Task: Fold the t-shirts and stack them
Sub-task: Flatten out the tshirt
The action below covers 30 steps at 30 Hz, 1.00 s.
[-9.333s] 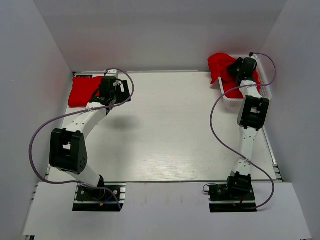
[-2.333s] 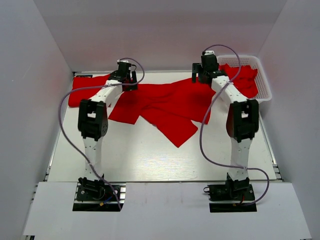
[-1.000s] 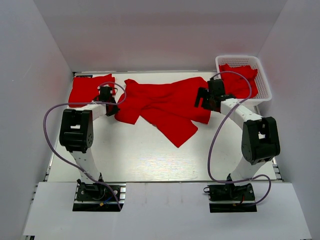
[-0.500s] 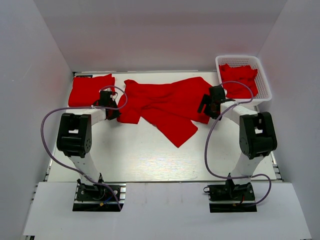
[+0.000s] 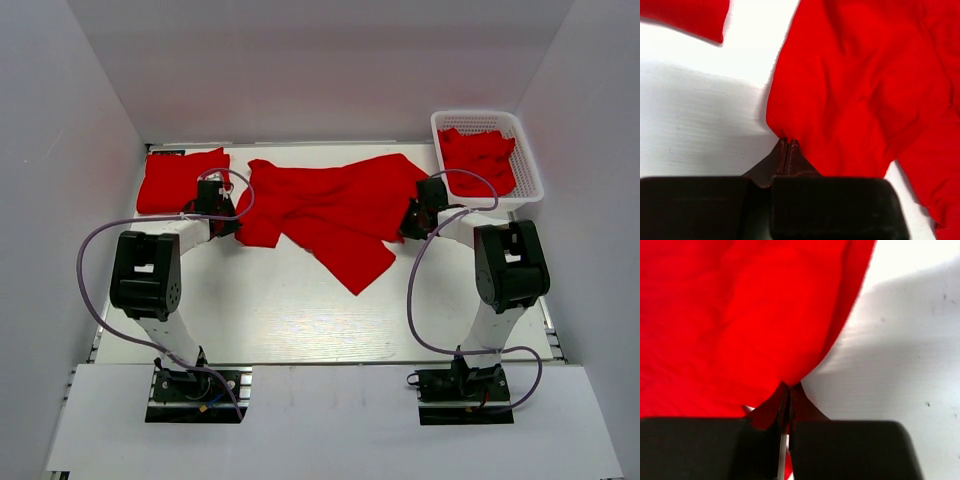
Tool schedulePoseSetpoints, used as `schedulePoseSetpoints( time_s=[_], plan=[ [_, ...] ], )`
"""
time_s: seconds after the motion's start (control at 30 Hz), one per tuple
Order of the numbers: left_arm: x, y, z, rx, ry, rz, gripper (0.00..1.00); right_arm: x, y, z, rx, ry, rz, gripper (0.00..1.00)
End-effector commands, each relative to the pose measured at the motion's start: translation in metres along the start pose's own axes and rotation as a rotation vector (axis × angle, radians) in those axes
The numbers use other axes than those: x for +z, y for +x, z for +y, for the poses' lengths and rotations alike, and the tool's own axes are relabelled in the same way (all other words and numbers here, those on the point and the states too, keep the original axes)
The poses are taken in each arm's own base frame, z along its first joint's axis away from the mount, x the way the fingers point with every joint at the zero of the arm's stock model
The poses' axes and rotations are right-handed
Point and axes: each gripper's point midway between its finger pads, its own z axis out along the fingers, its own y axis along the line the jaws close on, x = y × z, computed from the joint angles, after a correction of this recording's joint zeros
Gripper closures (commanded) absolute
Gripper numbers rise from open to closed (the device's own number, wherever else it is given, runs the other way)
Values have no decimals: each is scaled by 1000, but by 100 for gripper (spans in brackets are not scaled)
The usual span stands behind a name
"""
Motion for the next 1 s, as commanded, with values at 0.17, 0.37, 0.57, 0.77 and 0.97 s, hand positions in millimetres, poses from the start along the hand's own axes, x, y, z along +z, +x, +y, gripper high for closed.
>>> schedulePoseSetpoints(
  time_s=[0.17, 0.37, 0.57, 0.77, 0.97],
  plan=[
    [-73, -103, -54, 19, 167, -296, 100, -66, -96, 42, -116, -107, -337, 100],
    [-176, -171, -67, 22, 199, -591, 100, -193, -169, 75, -182, -196, -708, 100],
    [-290, -213, -71, 41, 225, -871, 100, -303, -192, 84, -209, -245, -960, 100],
    [-402, -245, -79, 73, 265, -1096, 100, -405, -192, 99, -294, -343, -1146, 100],
    [-506, -253, -80, 112, 289, -1277, 100, -507, -175, 108, -389, -438, -1307, 100]
  ],
)
